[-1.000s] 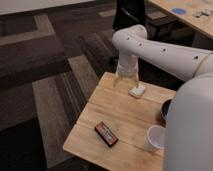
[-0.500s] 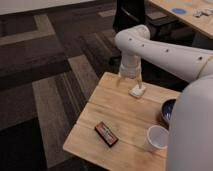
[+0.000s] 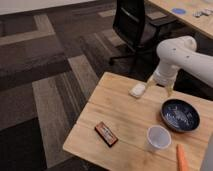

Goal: Drag the ceramic bowl in a circle

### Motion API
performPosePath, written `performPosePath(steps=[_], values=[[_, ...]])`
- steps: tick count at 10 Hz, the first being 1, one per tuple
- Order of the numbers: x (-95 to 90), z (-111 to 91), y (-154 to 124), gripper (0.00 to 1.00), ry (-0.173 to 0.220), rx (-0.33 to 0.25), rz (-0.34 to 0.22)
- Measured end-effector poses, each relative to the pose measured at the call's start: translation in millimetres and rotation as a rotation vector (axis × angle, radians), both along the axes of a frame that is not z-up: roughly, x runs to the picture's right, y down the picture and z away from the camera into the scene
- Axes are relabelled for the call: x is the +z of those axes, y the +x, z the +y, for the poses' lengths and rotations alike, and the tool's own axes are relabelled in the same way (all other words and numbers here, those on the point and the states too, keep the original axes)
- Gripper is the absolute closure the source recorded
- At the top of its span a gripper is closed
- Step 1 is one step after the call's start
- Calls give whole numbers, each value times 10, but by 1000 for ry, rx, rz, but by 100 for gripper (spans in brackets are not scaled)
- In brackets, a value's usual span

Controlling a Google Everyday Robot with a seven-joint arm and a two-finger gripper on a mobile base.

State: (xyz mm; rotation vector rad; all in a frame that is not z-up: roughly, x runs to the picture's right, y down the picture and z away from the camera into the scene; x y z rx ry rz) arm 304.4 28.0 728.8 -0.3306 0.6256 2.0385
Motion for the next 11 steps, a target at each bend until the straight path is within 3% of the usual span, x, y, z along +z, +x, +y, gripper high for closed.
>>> performPosePath(steps=[1, 6, 8, 11], values=[[10, 71, 105, 35, -3, 12, 12], [24, 76, 94, 35, -4, 17, 13], [191, 192, 203, 35, -8, 62, 47], [436, 391, 164, 35, -34, 62, 27]])
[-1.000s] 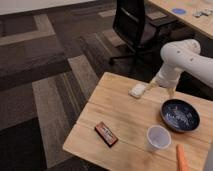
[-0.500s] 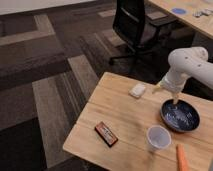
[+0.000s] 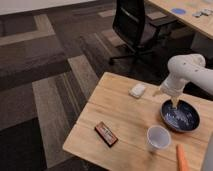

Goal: Drag the ceramic bowl in a circle

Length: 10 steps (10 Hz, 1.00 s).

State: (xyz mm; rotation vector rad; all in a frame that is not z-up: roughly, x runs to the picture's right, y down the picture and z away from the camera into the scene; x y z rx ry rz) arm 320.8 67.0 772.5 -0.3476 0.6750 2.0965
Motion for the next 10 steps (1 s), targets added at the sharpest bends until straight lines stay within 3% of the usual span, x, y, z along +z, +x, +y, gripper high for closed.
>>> performPosePath(steps=[2, 3, 6, 10], values=[[168, 75, -89, 35, -34, -16, -29], [242, 14, -118, 35, -34, -25, -37], [443, -545, -32, 35, 25, -83, -34], [741, -813, 285, 35, 30, -103, -35]])
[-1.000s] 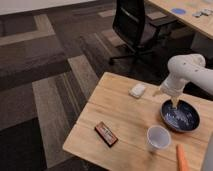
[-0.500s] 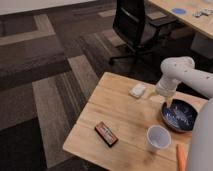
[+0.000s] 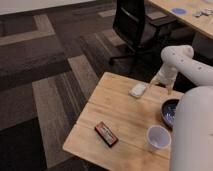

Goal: Drag the ceramic bowl in a circle

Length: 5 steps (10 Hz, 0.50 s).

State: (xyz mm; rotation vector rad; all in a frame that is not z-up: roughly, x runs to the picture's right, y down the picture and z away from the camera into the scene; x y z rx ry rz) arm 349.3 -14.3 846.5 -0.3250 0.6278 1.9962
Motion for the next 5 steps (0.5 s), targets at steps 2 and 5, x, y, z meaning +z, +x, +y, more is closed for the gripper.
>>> performPosePath(steps=[2, 5], values=[[128, -79, 277, 35, 7, -2, 2], [139, 2, 811, 35, 2, 21, 39]])
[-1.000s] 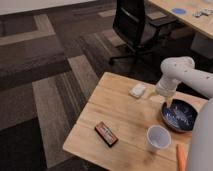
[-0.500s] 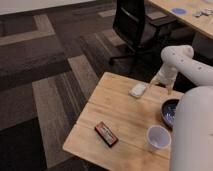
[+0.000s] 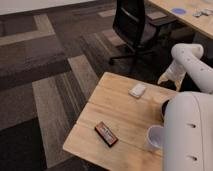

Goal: Drag the ceramic bowl in a circle

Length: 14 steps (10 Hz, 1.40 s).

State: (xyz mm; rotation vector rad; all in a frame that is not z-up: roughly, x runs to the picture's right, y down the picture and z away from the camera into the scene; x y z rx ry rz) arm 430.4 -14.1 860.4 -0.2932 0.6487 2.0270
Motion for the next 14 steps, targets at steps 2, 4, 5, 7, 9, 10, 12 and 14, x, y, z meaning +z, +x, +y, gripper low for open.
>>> performPosePath(steps=[2, 4, 5, 7, 9, 10, 12, 14], values=[[-138, 130, 490, 35, -7, 28, 56], [-390, 284, 906, 35, -7, 82, 114], [-559, 353, 1060, 35, -6, 115, 143], [-1060, 508, 1371, 35, 18, 174, 228], [-1516, 661, 1408, 35, 36, 194, 275], [-1805, 791, 1252, 35, 41, 187, 282], [-2071, 1013, 753, 35, 30, 149, 233], [-2174, 1226, 260, 35, -10, 97, 166]])
